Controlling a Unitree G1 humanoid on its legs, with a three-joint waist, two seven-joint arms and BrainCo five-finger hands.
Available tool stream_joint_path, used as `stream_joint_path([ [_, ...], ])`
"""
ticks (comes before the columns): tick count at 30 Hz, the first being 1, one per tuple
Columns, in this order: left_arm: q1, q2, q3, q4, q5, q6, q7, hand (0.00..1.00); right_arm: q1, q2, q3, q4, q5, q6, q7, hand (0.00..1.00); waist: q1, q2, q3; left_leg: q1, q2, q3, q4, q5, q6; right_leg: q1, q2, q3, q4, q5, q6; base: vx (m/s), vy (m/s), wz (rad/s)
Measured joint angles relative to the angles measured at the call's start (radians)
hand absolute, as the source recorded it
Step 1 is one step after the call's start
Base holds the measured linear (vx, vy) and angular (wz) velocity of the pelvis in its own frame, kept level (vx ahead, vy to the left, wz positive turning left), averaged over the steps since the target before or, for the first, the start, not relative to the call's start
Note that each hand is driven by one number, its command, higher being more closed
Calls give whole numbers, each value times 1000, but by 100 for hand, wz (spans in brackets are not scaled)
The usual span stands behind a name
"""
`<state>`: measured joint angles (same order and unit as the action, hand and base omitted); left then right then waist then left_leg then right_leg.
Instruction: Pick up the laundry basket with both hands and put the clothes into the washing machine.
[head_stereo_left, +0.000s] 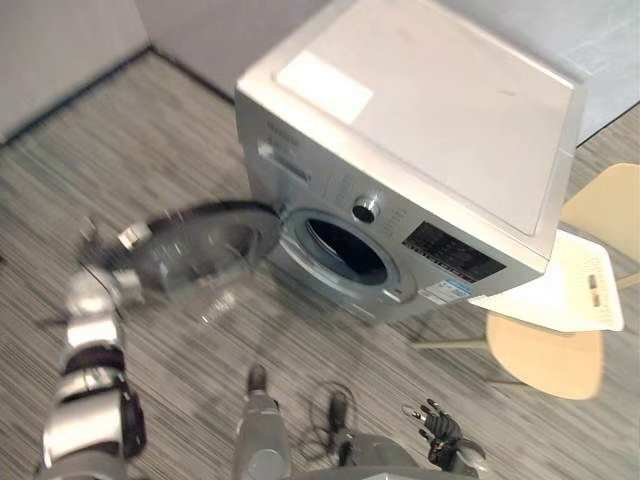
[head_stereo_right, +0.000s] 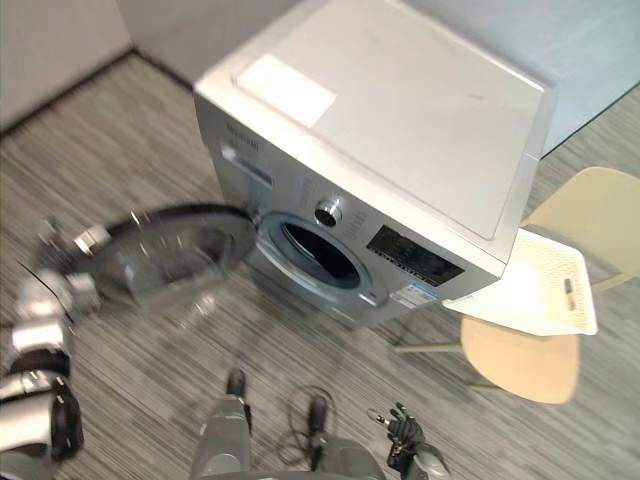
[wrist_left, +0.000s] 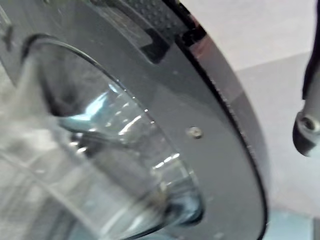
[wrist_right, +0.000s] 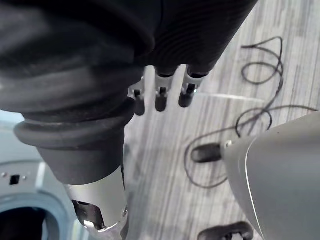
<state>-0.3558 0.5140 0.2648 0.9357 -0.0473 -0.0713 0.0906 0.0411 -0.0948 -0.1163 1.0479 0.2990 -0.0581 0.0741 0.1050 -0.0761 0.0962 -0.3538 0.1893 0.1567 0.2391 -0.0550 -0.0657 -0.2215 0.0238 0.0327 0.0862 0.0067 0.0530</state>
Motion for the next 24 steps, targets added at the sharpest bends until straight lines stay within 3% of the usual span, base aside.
stream_joint_path([
  [1, 50, -26, -58, 38, 0, 16, -15, 0, -2, -5, -13, 11, -17, 1, 3, 0, -19, 29, -17, 38, -23, 20, -39, 7, 1, 14, -21, 10, -4, -2, 4, -14, 157, -16],
  [3, 100, -59, -148, 91, 8, 47, -37, 0, -5, -3, -14, 29, -28, 2, 14, 0, -42, 38, -28, 84, -48, 48, -89, 17, 5, 23, -36, 35, -2, -9, 17, -17, 140, -27],
  [4, 165, -110, -258, 94, 19, 24, -110, 0, 13, -3, -37, 44, -35, 5, 17, 0, -43, 52, -43, 134, -71, 85, -139, 25, 7, 32, -55, 68, -3, -11, 21, -27, 142, -35],
  [5, 176, -162, -313, 97, 12, 16, -140, 0, 21, -5, -62, 66, -35, 10, 16, 0, -44, 62, -50, 169, -89, 112, -174, 28, 4, 42, -69, 87, -1, -14, 28, -23, 116, -38],
  [7, 180, -220, -417, 104, -8, 15, -155, 0, 24, -1, -93, 73, -35, 22, 16, 0, -52, 71, -57, 227, -112, 165, -237, 40, -5, 43, -82, 135, 8, -14, 46, -48, 101, -45],
  [8, 180, -233, -442, 109, -18, 15, -153, 0, 24, 2, -97, 72, -35, 22, 16, 0, -66, 68, -55, 245, -124, 183, -256, 40, -4, 42, -88, 150, 12, -16, 48, -99, 136, -66],
  [10, 138, -280, -522, 142, -45, 28, -121, 0, 29, 6, -124, 64, -35, 23, 15, 0, -135, 62, -85, 293, -163, 265, -332, 37, -3, 12, -106, 232, 30, -25, 36, -102, 123, -73],
  [11, 100, -288, -539, 168, -56, 41, -110, 0, 32, 14, -125, 64, -35, 23, 14, 0, -153, 58, -88, 291, -172, 286, -314, 51, 21, 2, -121, 258, 28, -25, 33, 14, 99, -153],
  [12, 2, -322, -546, 261, -70, 99, -101, 0, 36, -20, -146, 48, -36, 26, 14, 0, -178, 85, -97, 333, -167, 353, -310, 25, 57, -9, -95, 344, -4, -5, 19, 51, 64, -136],
  [13, -10, -321, -545, 271, -70, 107, -99, 0, 37, -21, -149, 44, -36, 27, 12, 0, -187, 84, -97, 341, -171, 370, -324, 24, 55, -9, -98, 363, -15, -2, 20, 24, 106, -171],
  [14, -56, -314, -543, 287, -82, 112, -93, 0, 52, -24, -169, 15, -35, 27, 12, 0, -224, 92, -102, 327, -171, 421, -341, 17, 45, -23, -90, 400, -41, 3, 33, -107, 103, -93],
  [16, -121, -303, -535, 259, -112, 102, -83, 0, 61, -27, -213, 5, -35, 35, 12, 0, -253, 104, -116, 278, -152, 453, -340, 17, 43, -94, -47, 392, 19, 6, 52, -138, 51, -96],
  [17, -167, -300, -536, 208, -127, 92, -83, 0, 81, -33, -248, 8, -34, 38, 11, 0, -276, 95, -113, 255, -144, 457, -340, 22, 37, -110, -21, 380, 43, 2, 49, -78, -18, -58],
  [19, -206, -316, -537, 140, -159, 53, -71, 0, 103, -41, -317, 31, -35, 38, 8, 0, -308, 72, -112, 251, -154, 462, -340, 35, 18, -61, -19, 386, 15, 14, 31, -43, -25, -33],
  [20, -226, -336, -537, 117, -186, 28, -68, 0, 112, -49, -363, 32, -35, 37, 3, 0, -313, 69, -113, 256, -157, 462, -340, 45, 10, -43, -27, 385, -21, 40, 8, -11, -22, -45],
  [24, -245, -374, -536, 115, -209, 7, -70, 0, 149, -49, -430, 33, -34, 38, -8, 0, -313, 99, -113, 276, -156, 445, -340, 56, 19, -21, -32, 358, -39, 67, 7, 70, -55, -8],
])
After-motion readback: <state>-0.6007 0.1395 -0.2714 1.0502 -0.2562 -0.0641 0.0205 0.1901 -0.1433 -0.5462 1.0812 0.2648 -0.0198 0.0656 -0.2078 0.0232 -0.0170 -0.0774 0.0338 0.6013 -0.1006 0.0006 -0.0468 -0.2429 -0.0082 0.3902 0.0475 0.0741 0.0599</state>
